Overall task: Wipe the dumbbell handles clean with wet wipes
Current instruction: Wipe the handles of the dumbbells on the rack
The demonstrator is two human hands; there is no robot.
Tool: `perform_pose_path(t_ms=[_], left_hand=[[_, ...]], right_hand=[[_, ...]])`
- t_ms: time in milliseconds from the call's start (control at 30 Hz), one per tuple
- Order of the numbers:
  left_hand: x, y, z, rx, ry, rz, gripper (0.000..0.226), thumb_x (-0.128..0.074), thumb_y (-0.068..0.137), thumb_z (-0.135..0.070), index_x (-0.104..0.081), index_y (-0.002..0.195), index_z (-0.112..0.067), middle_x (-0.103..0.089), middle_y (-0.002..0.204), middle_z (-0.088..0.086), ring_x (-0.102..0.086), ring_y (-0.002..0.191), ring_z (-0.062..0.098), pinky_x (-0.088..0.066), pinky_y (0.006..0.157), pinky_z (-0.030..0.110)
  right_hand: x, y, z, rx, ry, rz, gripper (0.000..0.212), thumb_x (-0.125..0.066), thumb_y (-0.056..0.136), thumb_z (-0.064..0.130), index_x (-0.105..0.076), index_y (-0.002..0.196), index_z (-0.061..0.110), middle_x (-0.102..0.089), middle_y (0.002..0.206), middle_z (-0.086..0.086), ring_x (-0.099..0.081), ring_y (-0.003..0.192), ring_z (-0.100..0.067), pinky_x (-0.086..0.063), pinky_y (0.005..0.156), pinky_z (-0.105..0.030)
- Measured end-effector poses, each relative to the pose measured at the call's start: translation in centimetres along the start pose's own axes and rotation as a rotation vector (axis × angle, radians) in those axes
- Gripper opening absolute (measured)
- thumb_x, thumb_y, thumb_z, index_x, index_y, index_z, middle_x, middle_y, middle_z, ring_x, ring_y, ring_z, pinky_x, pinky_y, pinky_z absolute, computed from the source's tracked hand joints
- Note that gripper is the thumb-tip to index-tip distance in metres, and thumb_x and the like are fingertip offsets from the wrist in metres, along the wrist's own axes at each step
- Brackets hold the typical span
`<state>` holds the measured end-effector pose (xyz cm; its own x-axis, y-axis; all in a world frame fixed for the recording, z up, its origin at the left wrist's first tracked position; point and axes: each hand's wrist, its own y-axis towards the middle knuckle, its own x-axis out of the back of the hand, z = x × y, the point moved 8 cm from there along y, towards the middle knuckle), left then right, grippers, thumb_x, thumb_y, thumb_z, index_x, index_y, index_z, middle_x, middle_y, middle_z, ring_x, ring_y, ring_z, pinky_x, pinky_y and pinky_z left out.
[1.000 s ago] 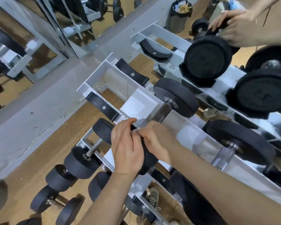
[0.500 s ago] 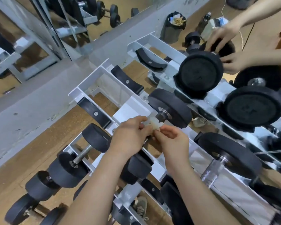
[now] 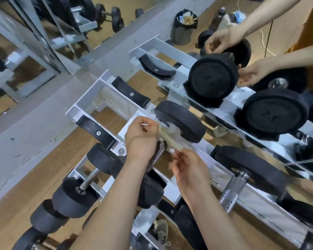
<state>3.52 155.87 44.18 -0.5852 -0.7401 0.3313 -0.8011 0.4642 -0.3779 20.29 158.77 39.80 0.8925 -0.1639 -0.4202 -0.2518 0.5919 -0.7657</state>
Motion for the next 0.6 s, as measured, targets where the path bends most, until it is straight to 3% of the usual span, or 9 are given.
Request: perform_pose_path(t_ms=[67,133,233,333,400,500,567,600], left_hand=[[-0.7,-0.7,-1.1,-0.105,0.118,0.007,0.007,-0.065,0.088,-0.029,-0.068,0.082,-0.027,-0.068,0.083,-0.009,-0.064,0.081,0.015,-0.051,0.074,0.03],[-2.2,-2.0,-1.7,-0.26,0.364,0.099,0.016,-0.062,0.091,-0.035,-0.069,0.101,-0.024,-0.067,0.086,-0.005,-0.062,0.083,0.018,-0.047,0.073,0.029],[-5.0,-3.1,-1.6,-0.418,0.758,0.159,0.029,-0.049,0.097,-0.029,-0.052,0.122,-0.014,-0.065,0.099,0.007,-0.061,0.093,0.03,-0.039,0.069,0.032],[-7.1,-2.3,-2.0,-0.449,0.981,0.148,0.027,-0.04,0.098,-0.018,-0.045,0.122,-0.006,-0.061,0.113,0.011,-0.061,0.101,0.033,-0.035,0.07,0.032],[-7.8,-1.4,-1.4,-0.43,0.984,0.238,0.024,-0.042,0.099,-0.019,-0.046,0.118,-0.005,-0.061,0.111,0.014,-0.062,0.1,0.034,-0.037,0.072,0.031],[-7.5,0.9,0.8,-0.164,0.632,0.558,0.02,-0.046,0.098,-0.027,-0.055,0.104,-0.011,-0.066,0.103,0.014,-0.063,0.094,0.031,-0.049,0.081,0.033],[-7.7,1.1,1.0,-0.064,0.588,0.687,0.013,-0.044,0.099,-0.024,-0.054,0.098,-0.016,-0.066,0.101,0.011,-0.06,0.08,0.022,-0.048,0.07,0.033],[-8.0,1.1,1.2,-0.061,0.656,0.682,0.013,-0.043,0.099,-0.021,-0.052,0.104,-0.014,-0.065,0.104,0.011,-0.06,0.083,0.022,-0.046,0.069,0.032]], right_hand=[[0.3,0.4,0.8,0.045,0.021,-0.039,0.007,-0.054,0.096,0.007,-0.055,0.103,0.005,-0.064,0.073,-0.012,-0.061,0.06,-0.016,-0.051,0.052,-0.021],[0.1,0.6,1.0,0.048,-0.037,-0.026,0.01,-0.054,0.096,0.007,-0.057,0.105,0.005,-0.067,0.079,-0.012,-0.064,0.068,-0.017,-0.05,0.053,-0.021],[-0.6,0.3,1.0,0.071,-0.266,0.048,0.015,-0.05,0.097,0.006,-0.064,0.101,0.011,-0.07,0.081,-0.007,-0.064,0.066,-0.012,-0.049,0.053,-0.021],[-0.9,0.1,1.3,0.126,-0.396,0.067,0.025,-0.047,0.098,0.003,-0.066,0.095,0.018,-0.072,0.073,0.004,-0.066,0.063,-0.005,-0.055,0.068,-0.027],[-1.1,0.3,1.4,0.121,-0.46,0.071,0.022,-0.046,0.098,0.006,-0.067,0.096,0.014,-0.072,0.076,0.002,-0.066,0.07,-0.007,-0.055,0.074,-0.028],[-1.1,0.1,1.9,0.133,-0.548,0.027,0.018,-0.05,0.099,0.016,-0.066,0.092,0.021,-0.071,0.091,0.003,-0.064,0.086,-0.012,-0.052,0.076,-0.027],[-1.0,0.0,2.3,0.166,-0.588,0.001,0.017,-0.052,0.098,0.018,-0.065,0.089,0.025,-0.07,0.088,0.008,-0.064,0.087,-0.012,-0.052,0.08,-0.03],[-0.8,-0.1,2.4,0.176,-0.606,-0.009,0.018,-0.052,0.097,0.015,-0.066,0.092,0.026,-0.07,0.088,0.008,-0.064,0.087,-0.013,-0.052,0.079,-0.031]])
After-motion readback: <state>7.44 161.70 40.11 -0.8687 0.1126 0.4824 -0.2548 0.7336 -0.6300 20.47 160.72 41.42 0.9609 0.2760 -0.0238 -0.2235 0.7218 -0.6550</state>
